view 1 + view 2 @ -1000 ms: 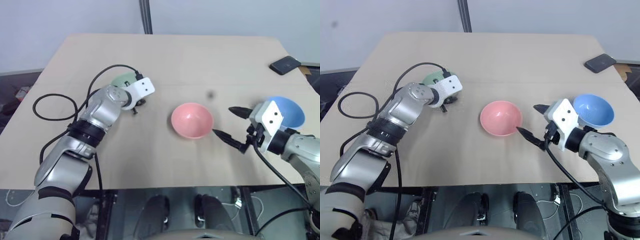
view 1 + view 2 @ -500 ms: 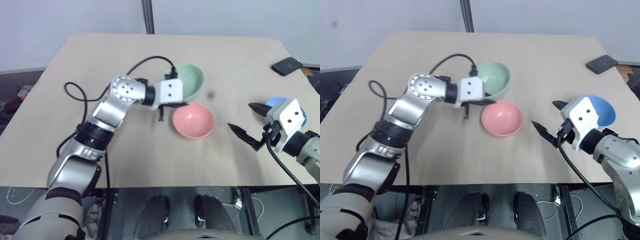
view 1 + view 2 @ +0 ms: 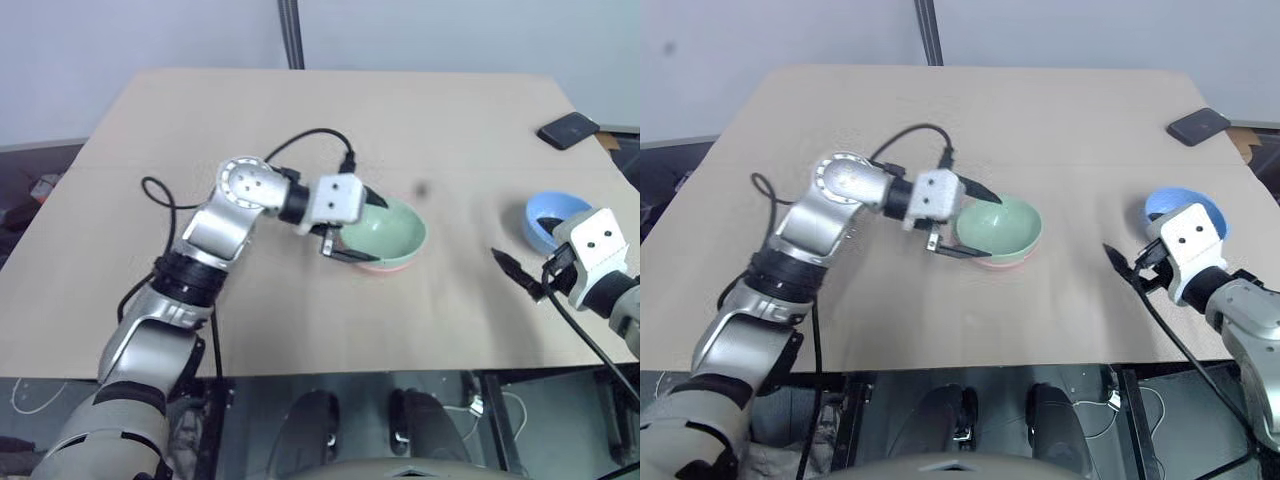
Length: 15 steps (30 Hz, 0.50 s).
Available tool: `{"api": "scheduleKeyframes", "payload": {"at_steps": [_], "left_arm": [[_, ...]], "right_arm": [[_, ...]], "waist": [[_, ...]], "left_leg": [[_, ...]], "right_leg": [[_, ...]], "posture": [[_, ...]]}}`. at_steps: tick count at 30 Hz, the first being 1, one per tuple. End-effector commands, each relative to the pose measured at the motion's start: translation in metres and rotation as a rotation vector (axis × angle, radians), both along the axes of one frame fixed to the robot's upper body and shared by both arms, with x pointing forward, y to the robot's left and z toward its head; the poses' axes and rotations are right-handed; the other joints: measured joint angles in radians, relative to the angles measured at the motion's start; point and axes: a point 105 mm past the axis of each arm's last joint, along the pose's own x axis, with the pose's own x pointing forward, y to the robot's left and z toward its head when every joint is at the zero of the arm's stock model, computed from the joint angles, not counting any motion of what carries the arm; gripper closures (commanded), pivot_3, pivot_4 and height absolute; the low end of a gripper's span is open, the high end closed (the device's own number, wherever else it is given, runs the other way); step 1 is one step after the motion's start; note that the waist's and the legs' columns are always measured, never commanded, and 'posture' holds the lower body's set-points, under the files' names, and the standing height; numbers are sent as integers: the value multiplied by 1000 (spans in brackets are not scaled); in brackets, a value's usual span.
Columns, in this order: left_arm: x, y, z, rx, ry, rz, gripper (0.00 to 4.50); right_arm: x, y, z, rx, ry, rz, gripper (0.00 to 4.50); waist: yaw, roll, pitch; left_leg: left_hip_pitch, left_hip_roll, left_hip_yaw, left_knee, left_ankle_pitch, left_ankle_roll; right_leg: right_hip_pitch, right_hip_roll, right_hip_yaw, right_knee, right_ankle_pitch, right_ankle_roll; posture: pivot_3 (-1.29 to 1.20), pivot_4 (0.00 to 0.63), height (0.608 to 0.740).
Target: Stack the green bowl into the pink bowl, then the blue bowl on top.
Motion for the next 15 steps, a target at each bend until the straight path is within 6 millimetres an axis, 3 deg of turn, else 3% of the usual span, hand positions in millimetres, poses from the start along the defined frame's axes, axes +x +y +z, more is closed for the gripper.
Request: {"api": "scheduleKeyframes", "payload": {"at_steps": [1, 5, 9, 12, 15], "left_arm": [[-12, 16, 23, -247, 29, 33, 97], [-21, 60, 14, -375, 35, 216, 97], [-43, 75, 11, -391, 94, 257, 97], [-58, 90, 10, -403, 98, 278, 0], [-63, 93, 7, -420, 131, 299, 0]], "right_arm": [[20, -24, 1, -61, -19, -109, 68], [45, -44, -17, -68, 64, -164, 68], [55, -59, -31, -73, 141, -182, 68], [62, -66, -34, -63, 176, -184, 943], [65, -67, -33, -69, 190, -166, 2388]], "waist": [[-1, 0, 0], [-10, 0, 0], [-10, 0, 0], [-4, 0, 0], [0, 1, 0]], "left_leg": [[0, 0, 0, 0, 0, 0], [0, 0, 1, 0, 2, -3], [0, 0, 1, 0, 2, -3], [0, 0, 1, 0, 2, -3], [0, 0, 1, 0, 2, -3]], "right_leg": [[0, 0, 0, 0, 0, 0], [-1, 0, 1, 1, 0, 0], [-1, -1, 1, 1, 0, 0], [-1, -1, 1, 0, 0, 0], [-1, -1, 1, 1, 0, 0]], "posture": [[0, 150, 739], [0, 150, 739], [0, 150, 739], [0, 150, 739], [0, 150, 739]]}}
